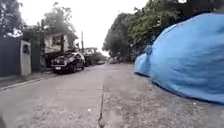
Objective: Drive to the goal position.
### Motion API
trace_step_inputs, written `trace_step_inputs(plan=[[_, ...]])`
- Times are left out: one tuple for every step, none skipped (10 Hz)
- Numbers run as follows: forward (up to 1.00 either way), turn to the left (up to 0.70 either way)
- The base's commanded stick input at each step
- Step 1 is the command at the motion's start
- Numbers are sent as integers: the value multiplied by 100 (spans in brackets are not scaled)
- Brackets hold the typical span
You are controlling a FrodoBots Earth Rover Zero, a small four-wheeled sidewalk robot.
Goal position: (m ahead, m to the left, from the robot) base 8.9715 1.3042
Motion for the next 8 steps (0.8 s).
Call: trace_step_inputs(plan=[[100, 0], [100, 0], [100, 0], [100, 0], [100, 0], [100, 0], [100, 0], [100, 0]])
